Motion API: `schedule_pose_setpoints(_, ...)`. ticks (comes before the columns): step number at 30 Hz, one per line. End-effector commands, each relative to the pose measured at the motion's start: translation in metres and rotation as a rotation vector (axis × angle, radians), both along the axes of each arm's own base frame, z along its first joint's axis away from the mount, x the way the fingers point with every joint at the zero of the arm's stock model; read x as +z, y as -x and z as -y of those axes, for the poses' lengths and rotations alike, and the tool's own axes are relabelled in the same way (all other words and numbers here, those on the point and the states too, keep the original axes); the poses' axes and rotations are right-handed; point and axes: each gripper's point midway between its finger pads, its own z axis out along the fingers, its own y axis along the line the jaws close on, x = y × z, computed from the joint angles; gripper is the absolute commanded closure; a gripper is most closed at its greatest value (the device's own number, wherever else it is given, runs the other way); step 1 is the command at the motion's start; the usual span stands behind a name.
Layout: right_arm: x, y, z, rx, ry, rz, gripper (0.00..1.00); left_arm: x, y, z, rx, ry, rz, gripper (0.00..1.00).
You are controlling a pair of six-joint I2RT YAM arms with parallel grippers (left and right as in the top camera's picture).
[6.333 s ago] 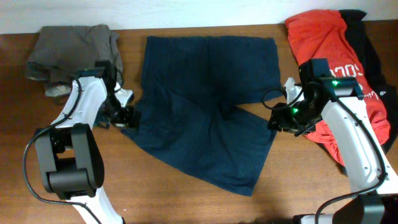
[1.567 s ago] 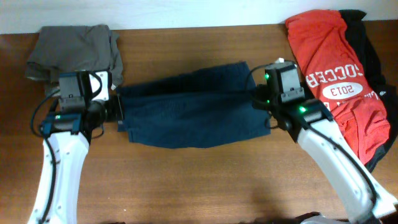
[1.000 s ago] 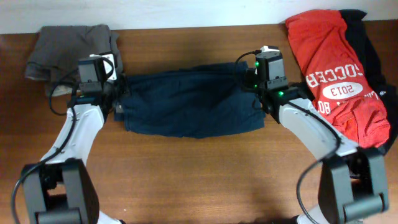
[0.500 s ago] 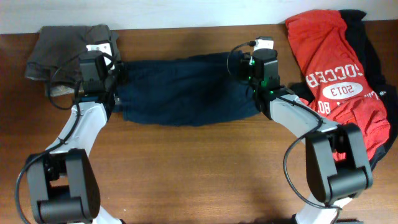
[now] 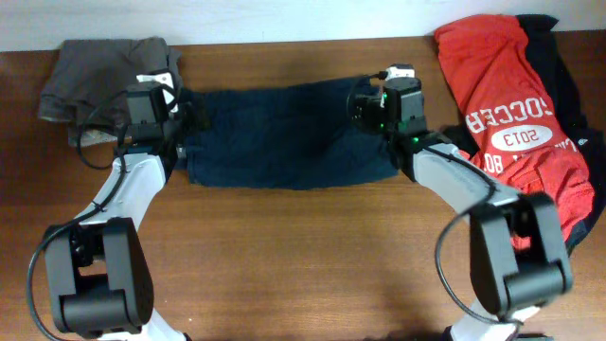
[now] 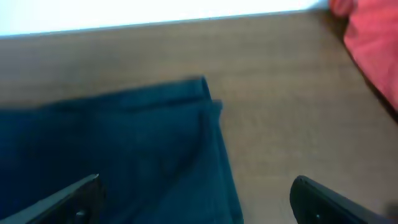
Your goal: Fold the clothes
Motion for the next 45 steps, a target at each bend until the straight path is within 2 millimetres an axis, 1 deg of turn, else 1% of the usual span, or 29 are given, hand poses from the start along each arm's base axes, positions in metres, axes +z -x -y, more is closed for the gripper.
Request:
schedule_pose_setpoints(1,0.047,0.006,0.002,0.030,-0.028,0.022,0.01,0.013,0.010,-0.001,0.002,-0.003,-0.015,0.01)
schedule_pose_setpoints(2,0.044,0.013,0.002,0.055,-0.030,-0.020,0.01,0.010,0.015,0.000,-0.006,-0.006,-0.037,0.01)
schedule_pose_setpoints(3,0.039,0.020,-0.001,0.113,-0.033,-0.071,0.01,0.009,0.019,0.006,-0.062,-0.016,-0.054,0.01)
schedule_pose_setpoints(4,0.036,0.026,-0.005,0.159,-0.040,-0.104,0.01,0.007,0.022,0.016,-0.147,-0.029,-0.066,0.01)
schedule_pose_setpoints(5,0.030,0.036,-0.009,0.223,-0.061,-0.163,0.01,0.005,0.030,0.032,-0.283,-0.039,-0.079,0.01)
schedule_pose_setpoints(7,0.023,0.050,-0.008,0.267,-0.094,-0.240,0.01,0.002,0.040,0.047,-0.405,-0.029,-0.099,0.01)
schedule_pose_setpoints(8,0.017,0.061,-0.001,0.263,-0.124,-0.301,0.01,-0.002,0.047,0.052,-0.435,-0.016,-0.123,0.01)
schedule_pose_setpoints(9,0.014,0.066,0.003,0.260,-0.140,-0.328,0.01,-0.004,0.050,0.052,-0.434,-0.013,-0.137,0.01)
schedule_pose_setpoints(10,0.012,0.070,0.008,0.257,-0.159,-0.352,0.01,-0.006,0.052,0.052,-0.435,-0.009,-0.151,0.01)
schedule_pose_setpoints(13,0.004,0.079,0.015,0.291,-0.190,-0.396,0.01,-0.012,0.060,0.052,-0.433,-0.001,-0.193,0.01)
schedule_pose_setpoints(17,-0.008,0.080,0.021,0.300,-0.182,-0.423,0.00,-0.018,0.065,0.046,-0.408,-0.019,-0.229,0.00)
schedule_pose_setpoints(22,-0.028,0.081,0.020,0.307,-0.184,-0.470,0.09,-0.020,0.068,0.044,-0.400,-0.024,-0.246,0.01)
schedule_pose_setpoints(24,-0.039,0.081,0.020,0.304,-0.187,-0.493,0.16,-0.021,0.069,0.044,-0.396,-0.018,-0.252,0.01)
schedule_pose_setpoints(26,-0.049,0.082,0.021,0.301,-0.191,-0.517,0.20,-0.021,0.069,0.044,-0.396,-0.017,-0.255,0.01)
schedule_pose_setpoints(31,-0.066,0.081,0.021,0.295,-0.197,-0.546,0.21,-0.023,0.072,0.044,-0.396,-0.015,-0.265,0.01)
schedule_pose_setpoints(37,-0.076,0.074,0.022,0.272,-0.209,-0.545,0.23,-0.024,0.073,0.044,-0.396,-0.013,-0.274,0.01)
schedule_pose_setpoints(39,-0.082,0.074,0.021,0.261,-0.218,-0.557,0.24,-0.024,0.074,0.044,-0.396,-0.012,-0.278,0.01)
schedule_pose_setpoints(42,-0.096,0.076,0.021,0.245,-0.233,-0.590,0.29,-0.026,0.076,0.044,-0.396,-0.009,-0.287,0.01)
schedule_pose_setpoints(44,-0.105,0.078,0.021,0.240,-0.241,-0.610,0.36,-0.026,0.077,0.045,-0.396,-0.008,-0.291,0.01)
schedule_pose_setpoints(45,-0.108,0.078,0.021,0.232,-0.246,-0.618,0.42,-0.026,0.077,0.045,-0.396,-0.008,-0.291,0.01)
